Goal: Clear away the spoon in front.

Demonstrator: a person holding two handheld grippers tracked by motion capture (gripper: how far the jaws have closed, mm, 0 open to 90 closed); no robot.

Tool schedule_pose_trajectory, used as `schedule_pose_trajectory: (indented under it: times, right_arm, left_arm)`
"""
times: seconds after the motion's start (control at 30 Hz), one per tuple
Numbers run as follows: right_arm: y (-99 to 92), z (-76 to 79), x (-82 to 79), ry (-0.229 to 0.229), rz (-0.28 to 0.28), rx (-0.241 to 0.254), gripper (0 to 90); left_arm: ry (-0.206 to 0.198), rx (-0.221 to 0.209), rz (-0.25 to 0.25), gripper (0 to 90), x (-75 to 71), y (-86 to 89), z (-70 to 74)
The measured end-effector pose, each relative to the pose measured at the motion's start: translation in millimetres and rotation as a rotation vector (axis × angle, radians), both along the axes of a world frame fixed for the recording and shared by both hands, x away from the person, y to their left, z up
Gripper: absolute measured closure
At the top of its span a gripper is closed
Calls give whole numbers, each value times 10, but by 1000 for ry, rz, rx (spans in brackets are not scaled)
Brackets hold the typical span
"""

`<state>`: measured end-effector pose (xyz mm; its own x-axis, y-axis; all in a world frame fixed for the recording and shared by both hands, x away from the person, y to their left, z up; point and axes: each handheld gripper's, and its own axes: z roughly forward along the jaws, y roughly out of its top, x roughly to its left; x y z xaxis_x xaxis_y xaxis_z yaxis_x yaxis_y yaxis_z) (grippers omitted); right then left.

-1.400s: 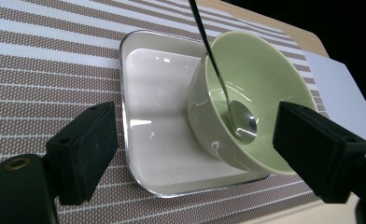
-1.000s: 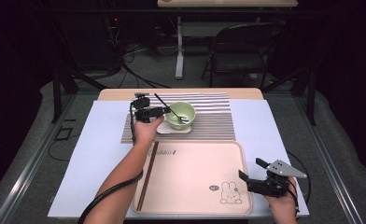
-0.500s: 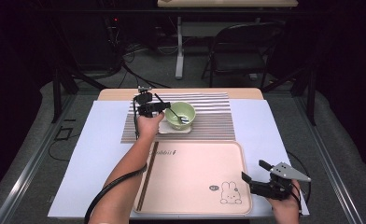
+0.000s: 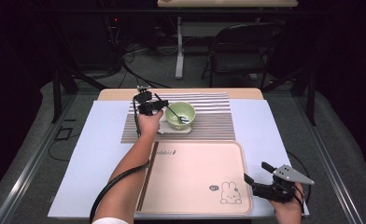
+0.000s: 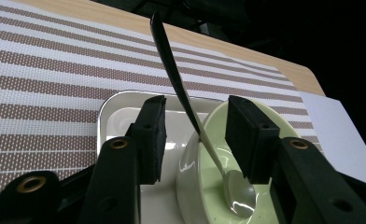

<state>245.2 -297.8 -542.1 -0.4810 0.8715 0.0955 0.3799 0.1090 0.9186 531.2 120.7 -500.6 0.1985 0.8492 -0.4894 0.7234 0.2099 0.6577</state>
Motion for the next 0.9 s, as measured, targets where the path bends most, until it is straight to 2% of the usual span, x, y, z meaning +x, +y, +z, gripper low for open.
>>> schedule_pose_trajectory:
  times: [0.3,0.6,0.9]
  right_arm:
    - [-19,2,-26,0,-9,2,140]
    - [-20,3,-28,-1,-8,2,141]
    - [-20,2,-27,-1,-7,1,141]
  left_arm:
    - [-2,-1,0,674,23,-30,-3]
    - [12,-43,18,702,44,-62,-77]
    - [11,-31,29,739,60,-91,-119]
